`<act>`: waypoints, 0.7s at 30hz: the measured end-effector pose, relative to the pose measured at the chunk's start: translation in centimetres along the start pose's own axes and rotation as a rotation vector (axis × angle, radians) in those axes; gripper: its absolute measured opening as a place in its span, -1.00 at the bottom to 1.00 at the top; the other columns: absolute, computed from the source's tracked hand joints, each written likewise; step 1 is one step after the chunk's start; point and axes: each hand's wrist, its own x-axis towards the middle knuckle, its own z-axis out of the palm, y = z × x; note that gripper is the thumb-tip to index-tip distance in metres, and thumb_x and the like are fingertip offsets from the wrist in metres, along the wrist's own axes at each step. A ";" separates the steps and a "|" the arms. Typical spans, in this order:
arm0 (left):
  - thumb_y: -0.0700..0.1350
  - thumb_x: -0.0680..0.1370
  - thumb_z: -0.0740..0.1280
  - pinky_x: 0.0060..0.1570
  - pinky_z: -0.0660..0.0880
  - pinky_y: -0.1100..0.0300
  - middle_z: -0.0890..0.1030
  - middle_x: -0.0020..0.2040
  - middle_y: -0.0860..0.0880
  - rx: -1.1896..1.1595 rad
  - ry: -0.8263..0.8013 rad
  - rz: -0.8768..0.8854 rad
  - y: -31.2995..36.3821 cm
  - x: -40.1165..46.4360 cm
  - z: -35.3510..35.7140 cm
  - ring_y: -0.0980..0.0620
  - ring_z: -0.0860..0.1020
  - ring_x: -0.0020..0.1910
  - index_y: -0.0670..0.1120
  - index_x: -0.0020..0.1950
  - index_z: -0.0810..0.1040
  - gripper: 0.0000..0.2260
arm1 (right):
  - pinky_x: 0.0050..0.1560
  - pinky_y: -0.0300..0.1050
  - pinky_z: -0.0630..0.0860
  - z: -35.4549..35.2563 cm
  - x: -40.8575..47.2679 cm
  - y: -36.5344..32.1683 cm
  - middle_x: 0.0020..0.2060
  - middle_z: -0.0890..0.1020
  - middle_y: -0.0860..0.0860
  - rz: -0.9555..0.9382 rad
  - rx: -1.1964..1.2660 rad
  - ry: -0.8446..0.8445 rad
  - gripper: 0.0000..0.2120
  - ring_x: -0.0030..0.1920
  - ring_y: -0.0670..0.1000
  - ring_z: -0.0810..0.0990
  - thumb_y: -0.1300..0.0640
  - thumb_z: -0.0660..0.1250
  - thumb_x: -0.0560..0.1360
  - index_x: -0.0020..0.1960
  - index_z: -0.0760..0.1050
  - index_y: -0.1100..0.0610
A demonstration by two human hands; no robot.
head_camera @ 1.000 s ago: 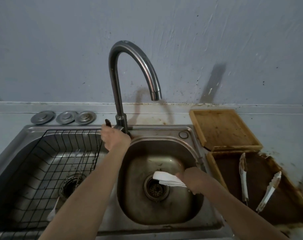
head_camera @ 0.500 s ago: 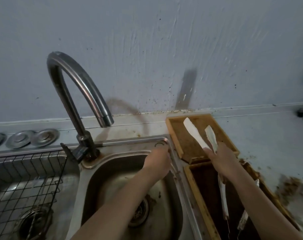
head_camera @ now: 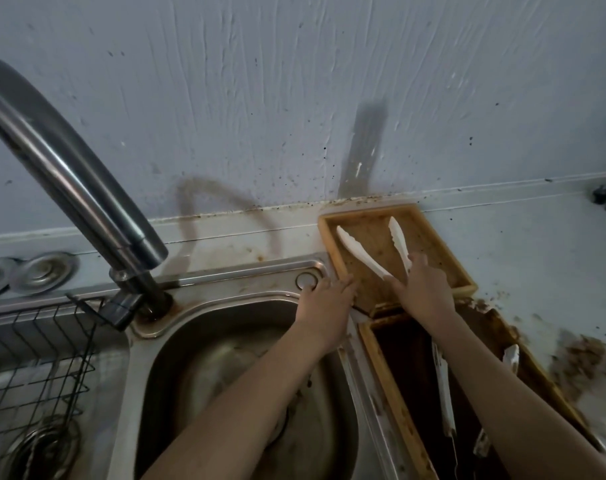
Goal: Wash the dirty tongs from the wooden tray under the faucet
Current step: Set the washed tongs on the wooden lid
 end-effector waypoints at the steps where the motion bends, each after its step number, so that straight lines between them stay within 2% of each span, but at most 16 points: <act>1: -0.19 0.46 0.37 0.41 0.20 -0.08 0.04 0.57 0.02 0.010 -0.007 0.002 0.0 -0.1 0.0 -0.11 0.14 0.51 0.01 0.54 0.06 -0.26 | 0.08 0.04 0.54 0.1 0.2 0.1 0.16 0.56 0.19 0.019 0.073 -0.023 -0.42 0.13 0.19 0.55 -0.06 0.36 0.44 0.34 0.27 0.15; 4: -0.17 0.48 0.36 0.44 0.19 -0.06 -0.03 0.58 0.02 0.032 -0.031 0.014 0.0 -0.5 0.1 -0.12 0.11 0.52 0.00 0.56 -0.01 -0.24 | 0.03 -0.12 0.44 -0.2 -0.1 0.7 0.21 0.54 0.13 0.044 0.296 -0.052 -0.50 0.16 0.10 0.54 0.04 0.35 0.48 0.35 0.32 0.17; 7: -0.15 0.50 0.33 0.47 0.13 -0.11 -0.08 0.58 0.02 0.014 -0.075 0.002 0.2 -1.1 0.3 -0.13 0.01 0.54 0.00 0.56 -0.08 -0.23 | 0.21 -0.06 0.42 -1.1 -1.8 1.8 0.29 0.49 0.08 -0.004 0.409 0.049 -0.55 0.27 0.07 0.48 0.10 0.32 0.51 0.35 0.33 0.15; 8: -0.14 0.52 0.31 0.48 0.09 -0.13 -0.08 0.58 0.02 -0.006 -0.086 -0.019 0.3 -1.4 0.4 -0.13 -0.03 0.55 0.00 0.56 -0.10 -0.24 | 0.20 -0.06 0.42 -1.5 -2.7 2.3 0.29 0.50 0.07 -0.027 0.400 0.089 -0.57 0.27 0.06 0.48 0.12 0.30 0.51 0.35 0.34 0.15; 10: -0.12 0.54 0.28 0.49 0.03 -0.13 -0.08 0.58 0.00 -0.021 -0.089 -0.047 0.6 -2.2 0.5 -0.13 -0.09 0.55 -0.01 0.56 -0.13 -0.27 | 0.12 -0.09 0.47 -2.2 -4.7 3.6 0.21 0.56 0.09 -0.062 0.326 0.165 -0.64 0.18 0.07 0.53 0.16 0.28 0.52 0.31 0.40 0.17; 12: -0.17 0.54 0.27 0.50 0.01 -0.11 -0.08 0.58 -0.02 -0.032 -0.053 -0.034 1.2 -3.2 0.7 -0.13 -0.11 0.55 -0.03 0.55 -0.14 -0.26 | -0.02 -0.09 0.53 -2.7 -7.2 4.8 0.04 0.62 0.07 -0.071 0.223 0.208 -0.73 0.00 0.03 0.59 0.16 0.27 0.52 0.21 0.46 0.18; 14: -0.29 0.50 0.26 0.51 -0.02 -0.09 -0.05 0.58 -0.04 -0.071 0.000 0.030 2.1 -4.5 0.7 -0.12 -0.10 0.55 -0.04 0.55 -0.10 -0.25 | -0.25 -0.13 0.53 -2.9 -9.9 5.6 -0.18 0.59 -0.01 -0.048 0.123 0.163 -0.84 -0.24 -0.05 0.56 0.10 0.26 0.52 0.05 0.48 0.15; 16: -0.38 0.46 0.23 0.51 -0.03 -0.08 -0.01 0.58 -0.06 -0.096 0.028 0.122 3.1 -5.7 0.5 -0.12 -0.08 0.55 -0.04 0.55 -0.02 -0.26 | -0.41 -0.17 0.46 -2.6 -12.0 6.1 -0.30 0.53 -0.04 0.032 0.015 0.030 -0.85 -0.36 -0.07 0.52 0.02 0.23 0.53 -0.09 0.43 0.10; 19: -0.41 0.45 0.21 0.51 -0.02 -0.09 0.05 0.57 -0.09 -0.086 -0.024 0.216 4.2 -7.2 0.4 -0.12 -0.05 0.55 -0.06 0.53 0.12 -0.32 | -0.38 -0.14 0.50 -1.7 -13.9 6.4 -0.30 0.54 -0.01 0.132 -0.129 -0.150 -0.79 -0.34 -0.03 0.54 -0.05 0.23 0.52 -0.15 0.38 0.08; 21: -0.37 0.47 0.25 0.50 -0.01 -0.10 0.03 0.57 -0.09 -0.074 -0.110 0.222 4.4 -7.8 0.4 -0.12 -0.05 0.55 -0.05 0.53 0.11 -0.33 | -0.29 -0.09 0.55 -1.1 -14.2 6.4 -0.29 0.53 -0.01 0.159 -0.145 -0.178 -0.80 -0.31 -0.02 0.53 -0.03 0.24 0.52 -0.15 0.39 0.09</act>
